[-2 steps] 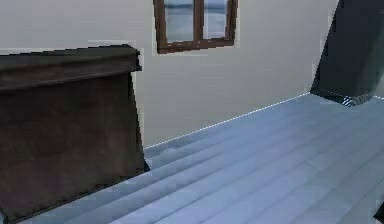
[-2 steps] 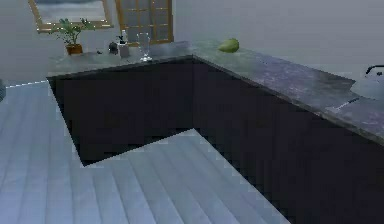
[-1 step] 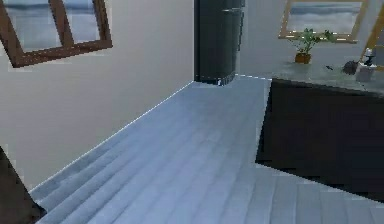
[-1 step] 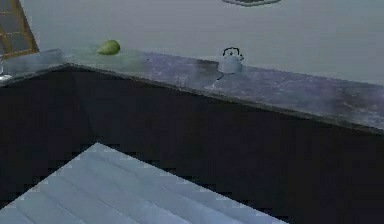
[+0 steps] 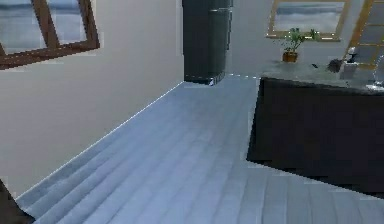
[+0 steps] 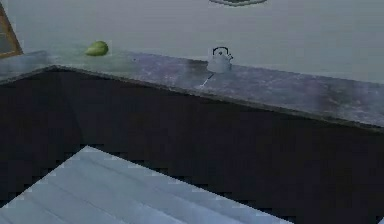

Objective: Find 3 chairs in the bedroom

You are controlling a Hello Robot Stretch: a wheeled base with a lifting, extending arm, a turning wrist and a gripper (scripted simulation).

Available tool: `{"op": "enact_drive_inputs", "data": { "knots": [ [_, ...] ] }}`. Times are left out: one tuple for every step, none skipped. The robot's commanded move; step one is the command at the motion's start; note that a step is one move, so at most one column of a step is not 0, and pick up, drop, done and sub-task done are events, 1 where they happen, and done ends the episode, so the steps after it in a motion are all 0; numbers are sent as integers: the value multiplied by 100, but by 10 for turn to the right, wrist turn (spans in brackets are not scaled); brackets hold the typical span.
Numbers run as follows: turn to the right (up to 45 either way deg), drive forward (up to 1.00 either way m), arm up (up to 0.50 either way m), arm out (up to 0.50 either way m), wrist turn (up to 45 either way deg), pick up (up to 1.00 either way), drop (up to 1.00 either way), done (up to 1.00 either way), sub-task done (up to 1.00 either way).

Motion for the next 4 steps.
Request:
{"op": "enact_drive_inputs", "data": {
  "knots": [
    [-90,0,0,0,0,0,0,0,0],
    [0,100,0,0,0,0,0,0,0],
    [0,60,0,0,0,0,0,0,0],
    [450,0,0,0,0,0,0,0,0]
  ]
}}
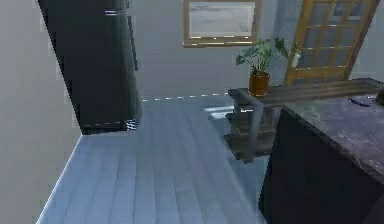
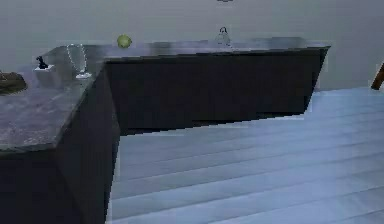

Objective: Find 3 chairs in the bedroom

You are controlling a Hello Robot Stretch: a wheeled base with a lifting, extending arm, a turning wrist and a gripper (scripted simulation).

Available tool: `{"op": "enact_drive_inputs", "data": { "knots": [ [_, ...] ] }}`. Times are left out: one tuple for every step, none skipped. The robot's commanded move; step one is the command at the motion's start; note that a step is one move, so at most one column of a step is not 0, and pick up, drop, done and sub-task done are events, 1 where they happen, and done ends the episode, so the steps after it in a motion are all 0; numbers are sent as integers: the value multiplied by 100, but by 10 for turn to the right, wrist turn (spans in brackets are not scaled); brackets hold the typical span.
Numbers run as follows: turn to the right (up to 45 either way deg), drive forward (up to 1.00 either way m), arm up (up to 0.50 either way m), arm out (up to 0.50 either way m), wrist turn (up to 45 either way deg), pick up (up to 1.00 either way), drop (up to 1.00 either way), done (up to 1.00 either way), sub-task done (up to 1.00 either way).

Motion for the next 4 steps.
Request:
{"op": "enact_drive_inputs", "data": {
  "knots": [
    [390,0,0,0,0,0,0,0,0],
    [30,0,0,0,0,0,0,0,0],
    [0,25,0,0,0,0,0,0,0],
    [-450,0,0,0,0,0,0,0,0]
  ]
}}
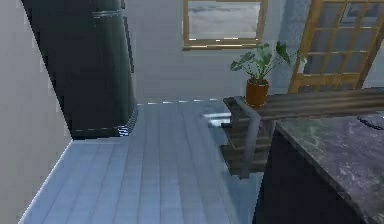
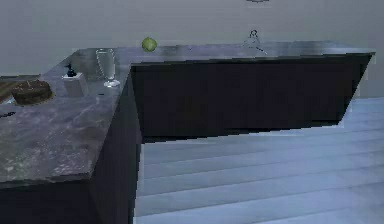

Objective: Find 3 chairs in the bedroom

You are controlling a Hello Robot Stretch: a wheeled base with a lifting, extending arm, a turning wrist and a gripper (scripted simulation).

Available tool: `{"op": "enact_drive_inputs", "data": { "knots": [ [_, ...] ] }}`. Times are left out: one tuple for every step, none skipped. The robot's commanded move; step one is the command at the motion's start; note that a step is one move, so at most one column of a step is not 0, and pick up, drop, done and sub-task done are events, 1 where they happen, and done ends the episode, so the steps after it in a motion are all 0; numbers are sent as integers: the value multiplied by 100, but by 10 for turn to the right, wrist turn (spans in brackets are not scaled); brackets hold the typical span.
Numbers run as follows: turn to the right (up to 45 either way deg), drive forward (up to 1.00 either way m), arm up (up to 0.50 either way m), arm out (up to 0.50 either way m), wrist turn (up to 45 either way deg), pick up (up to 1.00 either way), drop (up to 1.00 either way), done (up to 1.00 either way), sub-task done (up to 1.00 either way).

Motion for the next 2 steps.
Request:
{"op": "enact_drive_inputs", "data": {
  "knots": [
    [-120,0,0,0,0,0,0,0,0],
    [0,100,0,0,0,0,0,0,0]
  ]
}}
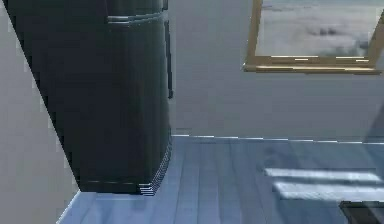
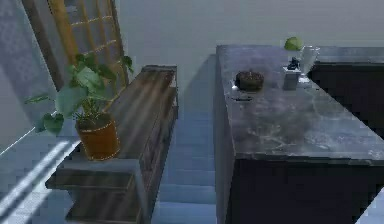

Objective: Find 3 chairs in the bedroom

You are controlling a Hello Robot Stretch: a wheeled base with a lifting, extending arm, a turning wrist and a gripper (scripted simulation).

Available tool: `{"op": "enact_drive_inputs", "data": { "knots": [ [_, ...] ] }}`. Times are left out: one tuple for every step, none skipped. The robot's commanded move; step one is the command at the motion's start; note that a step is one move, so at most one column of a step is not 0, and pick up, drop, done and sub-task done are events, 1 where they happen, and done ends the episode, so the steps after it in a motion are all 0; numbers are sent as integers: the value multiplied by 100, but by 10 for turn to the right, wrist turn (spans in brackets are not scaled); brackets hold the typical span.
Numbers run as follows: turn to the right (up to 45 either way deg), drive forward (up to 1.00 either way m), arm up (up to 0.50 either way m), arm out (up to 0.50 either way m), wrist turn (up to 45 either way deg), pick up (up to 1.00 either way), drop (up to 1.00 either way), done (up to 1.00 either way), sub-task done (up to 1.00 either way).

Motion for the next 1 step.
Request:
{"op": "enact_drive_inputs", "data": {
  "knots": [
    [0,80,0,0,0,0,0,0,0]
  ]
}}
